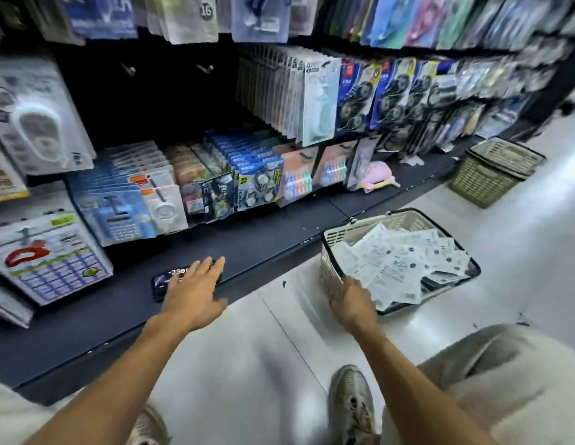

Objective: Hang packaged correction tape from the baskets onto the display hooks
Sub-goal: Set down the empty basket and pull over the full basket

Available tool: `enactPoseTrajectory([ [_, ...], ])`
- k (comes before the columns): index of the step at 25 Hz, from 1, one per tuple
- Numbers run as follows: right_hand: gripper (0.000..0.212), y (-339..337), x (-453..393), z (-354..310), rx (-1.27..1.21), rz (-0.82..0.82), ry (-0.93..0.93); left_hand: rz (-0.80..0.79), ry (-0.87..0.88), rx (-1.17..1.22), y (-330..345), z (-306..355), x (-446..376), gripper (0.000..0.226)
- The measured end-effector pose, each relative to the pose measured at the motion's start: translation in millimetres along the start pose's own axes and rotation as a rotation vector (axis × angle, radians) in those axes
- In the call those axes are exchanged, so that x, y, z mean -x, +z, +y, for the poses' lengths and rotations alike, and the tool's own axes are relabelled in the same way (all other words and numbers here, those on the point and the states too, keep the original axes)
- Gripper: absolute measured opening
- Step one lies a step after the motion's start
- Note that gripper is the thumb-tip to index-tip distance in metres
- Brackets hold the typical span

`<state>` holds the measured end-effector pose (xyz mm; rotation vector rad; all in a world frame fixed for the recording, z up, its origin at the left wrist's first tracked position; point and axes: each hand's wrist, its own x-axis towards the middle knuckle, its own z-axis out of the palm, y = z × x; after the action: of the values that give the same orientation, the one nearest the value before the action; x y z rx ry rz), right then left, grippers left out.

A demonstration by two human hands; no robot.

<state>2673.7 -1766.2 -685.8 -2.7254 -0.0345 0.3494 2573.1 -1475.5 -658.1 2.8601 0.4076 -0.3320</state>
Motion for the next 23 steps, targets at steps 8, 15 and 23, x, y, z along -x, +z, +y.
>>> enactPoseTrajectory([
  [8,0.030,22,-61,49,0.326,-0.026,0.006,-0.155,-0.015,-0.004,36,-10,-31,0.085],
  [15,0.045,60,1,-14,0.109,-0.249,-0.231,-0.098,-0.065,0.126,8,-10,-43,0.081],
  [23,0.043,156,134,-115,0.106,-0.523,-0.549,-0.119,-0.167,0.096,3,-32,9,0.084],
])
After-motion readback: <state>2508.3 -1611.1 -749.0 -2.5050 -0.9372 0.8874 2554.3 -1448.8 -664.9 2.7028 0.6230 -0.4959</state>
